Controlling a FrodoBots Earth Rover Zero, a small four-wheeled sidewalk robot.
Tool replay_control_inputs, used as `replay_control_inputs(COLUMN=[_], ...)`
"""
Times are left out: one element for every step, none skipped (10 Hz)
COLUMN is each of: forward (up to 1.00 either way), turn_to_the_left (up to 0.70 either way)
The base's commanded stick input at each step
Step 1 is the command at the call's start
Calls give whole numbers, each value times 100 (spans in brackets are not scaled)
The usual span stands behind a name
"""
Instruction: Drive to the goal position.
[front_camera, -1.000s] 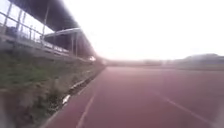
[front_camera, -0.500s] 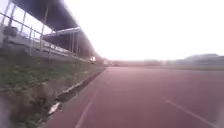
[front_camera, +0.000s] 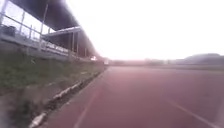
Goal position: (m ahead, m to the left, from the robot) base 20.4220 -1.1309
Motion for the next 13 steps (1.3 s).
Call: replay_control_inputs(forward=[70,70,70,70,70,70,70,70,70,70,70,70,70], turn_to_the_left=[-4,0,0,0,0,0,0,0,0,0,0,0,0])
